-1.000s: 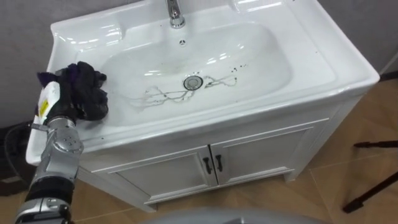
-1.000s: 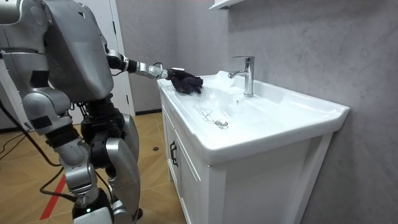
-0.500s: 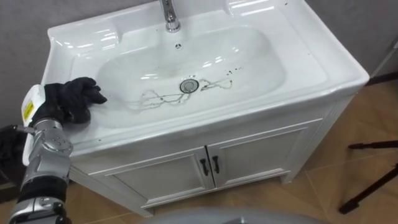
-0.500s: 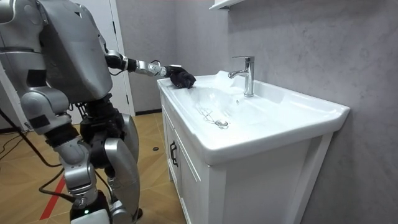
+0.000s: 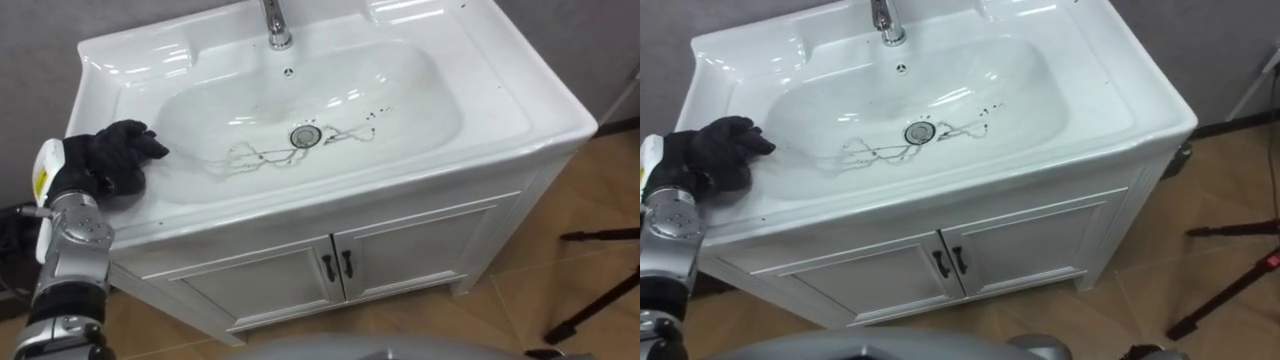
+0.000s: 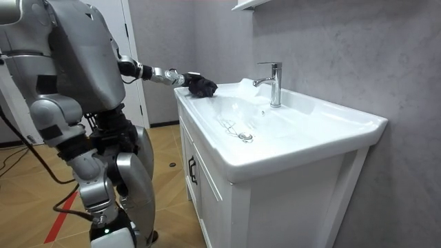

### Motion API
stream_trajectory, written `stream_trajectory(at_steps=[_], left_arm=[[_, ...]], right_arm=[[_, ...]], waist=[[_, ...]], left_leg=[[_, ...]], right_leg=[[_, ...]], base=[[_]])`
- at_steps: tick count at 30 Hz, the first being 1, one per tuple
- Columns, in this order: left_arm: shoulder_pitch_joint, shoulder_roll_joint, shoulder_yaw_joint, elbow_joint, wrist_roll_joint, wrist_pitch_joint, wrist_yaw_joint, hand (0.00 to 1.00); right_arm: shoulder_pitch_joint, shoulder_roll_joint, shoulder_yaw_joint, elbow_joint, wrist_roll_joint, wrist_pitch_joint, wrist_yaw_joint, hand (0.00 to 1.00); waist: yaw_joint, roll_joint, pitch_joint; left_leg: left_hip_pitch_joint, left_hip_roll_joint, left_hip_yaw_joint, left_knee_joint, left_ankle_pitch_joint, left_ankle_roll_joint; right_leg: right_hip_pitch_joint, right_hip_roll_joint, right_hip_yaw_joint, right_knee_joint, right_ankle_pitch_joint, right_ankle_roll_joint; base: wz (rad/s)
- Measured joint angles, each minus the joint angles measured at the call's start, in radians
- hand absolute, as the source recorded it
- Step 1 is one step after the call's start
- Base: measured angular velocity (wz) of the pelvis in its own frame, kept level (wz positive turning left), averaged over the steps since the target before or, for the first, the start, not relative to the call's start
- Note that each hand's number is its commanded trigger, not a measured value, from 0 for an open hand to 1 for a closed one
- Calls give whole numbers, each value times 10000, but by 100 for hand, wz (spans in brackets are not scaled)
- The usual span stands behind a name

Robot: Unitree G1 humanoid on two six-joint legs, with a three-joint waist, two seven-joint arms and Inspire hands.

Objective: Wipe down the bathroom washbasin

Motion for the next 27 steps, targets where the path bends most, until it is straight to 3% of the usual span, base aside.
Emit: stream_trajectory(at_steps=[4,15,21,24,27], left_arm=[[-3,-169,-5,-515,-755,-5,141,100],[481,-398,-659,-2136,-796,30,786,100],[607,-449,-1135,-2935,-1163,287,1107,100],[773,-464,-1541,-3617,-1058,317,1275,100],[858,-467,-1649,-3959,-834,357,1282,100]], right_arm=[[-30,25,130,23,462,-253,-4,0],[54,18,796,40,742,-871,-224,0],[189,33,1000,91,860,-1087,-304,0],[207,32,1209,96,1090,-1160,-321,0],[224,31,1204,113,1049,-1244,-386,0]], waist=[[37,-93,61],[219,-277,157],[205,-288,191],[237,-412,271],[222,-461,262]], left_leg=[[-135,-27,-68,5,18,29],[-404,-52,-425,10,23,41],[-477,-54,-643,10,24,40],[-486,-53,-671,12,24,40],[-572,-57,-662,25,24,40]], right_leg=[[-107,0,-116,-4,14,23],[-79,-57,-511,-342,98,48],[40,-91,-793,-533,102,35],[59,-91,-812,-547,101,33],[-24,-94,-813,-550,102,34]], base=[[8],[10],[13],[3],[0]])
